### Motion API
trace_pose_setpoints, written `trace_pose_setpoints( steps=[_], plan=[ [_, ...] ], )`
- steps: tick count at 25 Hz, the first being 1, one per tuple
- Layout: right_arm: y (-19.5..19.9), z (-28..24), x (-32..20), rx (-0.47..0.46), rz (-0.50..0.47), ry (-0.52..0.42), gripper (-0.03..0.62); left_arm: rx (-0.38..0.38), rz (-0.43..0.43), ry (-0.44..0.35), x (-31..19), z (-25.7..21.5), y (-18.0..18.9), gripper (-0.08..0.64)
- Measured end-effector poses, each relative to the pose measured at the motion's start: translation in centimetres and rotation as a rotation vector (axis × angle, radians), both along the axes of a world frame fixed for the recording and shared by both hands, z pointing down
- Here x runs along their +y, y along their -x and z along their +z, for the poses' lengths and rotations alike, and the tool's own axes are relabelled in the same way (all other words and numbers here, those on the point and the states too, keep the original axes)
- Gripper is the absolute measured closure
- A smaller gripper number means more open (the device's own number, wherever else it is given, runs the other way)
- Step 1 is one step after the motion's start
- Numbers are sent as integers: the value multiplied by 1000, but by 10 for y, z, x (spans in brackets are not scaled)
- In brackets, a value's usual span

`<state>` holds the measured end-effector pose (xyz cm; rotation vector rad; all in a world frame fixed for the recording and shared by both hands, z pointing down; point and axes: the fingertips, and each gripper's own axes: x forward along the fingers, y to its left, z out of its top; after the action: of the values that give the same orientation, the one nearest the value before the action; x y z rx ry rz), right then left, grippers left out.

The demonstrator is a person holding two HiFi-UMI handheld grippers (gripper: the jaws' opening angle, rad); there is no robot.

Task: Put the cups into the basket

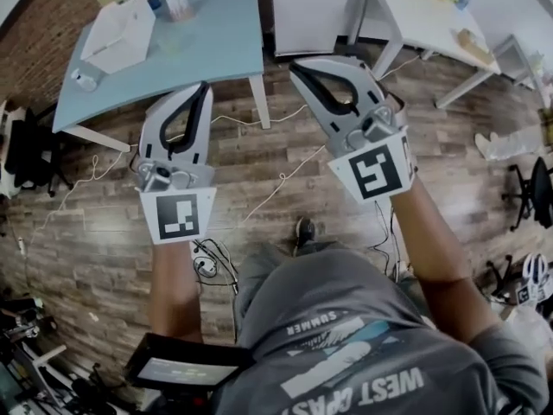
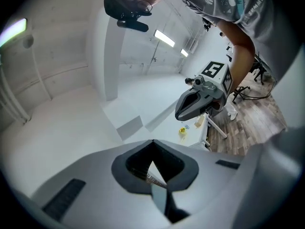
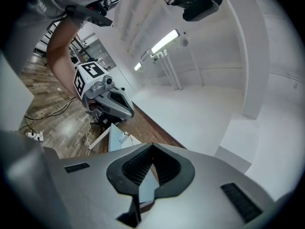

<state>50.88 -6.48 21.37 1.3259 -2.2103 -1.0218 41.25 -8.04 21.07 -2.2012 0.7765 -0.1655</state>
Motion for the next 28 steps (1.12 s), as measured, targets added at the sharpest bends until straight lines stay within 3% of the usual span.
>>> trace_pose_setpoints(
  steps=[4,6,17,22,24,28],
  plan=[
    [-4,6,-13,-4,-61,5,581,-11,-33,-25,-6,4,-5,560],
    [-1,10,-25,-13,-85,13,581,-17,-72,8,-14,7,-1,560],
    [39,31,-92,-28,-146,65,581,-24,-174,65,-70,21,45,560],
    [72,27,-126,-24,-171,68,581,-4,-207,59,-106,25,87,560],
    [86,23,-141,-22,-176,61,581,32,-227,79,-120,35,108,560],
    [113,22,-166,-18,-183,58,581,202,-290,229,-144,47,149,560]
  ],
)
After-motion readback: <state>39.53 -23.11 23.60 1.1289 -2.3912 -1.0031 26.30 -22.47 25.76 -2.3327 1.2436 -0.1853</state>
